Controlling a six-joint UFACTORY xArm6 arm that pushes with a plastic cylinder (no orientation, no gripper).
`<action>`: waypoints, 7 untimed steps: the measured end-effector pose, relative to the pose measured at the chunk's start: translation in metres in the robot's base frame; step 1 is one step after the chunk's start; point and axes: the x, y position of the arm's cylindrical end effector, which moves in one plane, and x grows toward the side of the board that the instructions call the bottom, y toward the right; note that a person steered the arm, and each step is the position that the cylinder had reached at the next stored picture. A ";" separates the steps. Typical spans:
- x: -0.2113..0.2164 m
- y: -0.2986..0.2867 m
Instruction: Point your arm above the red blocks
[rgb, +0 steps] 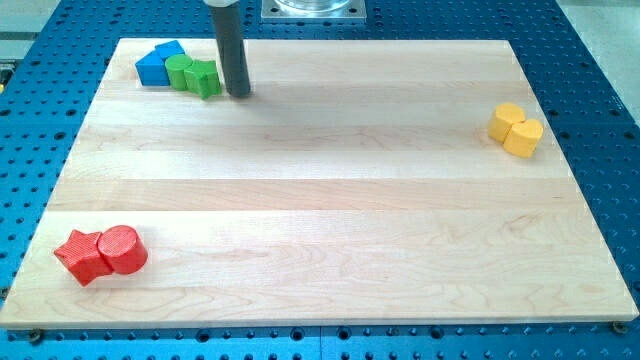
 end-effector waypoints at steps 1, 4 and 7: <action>-0.024 0.012; 0.007 0.049; 0.185 0.101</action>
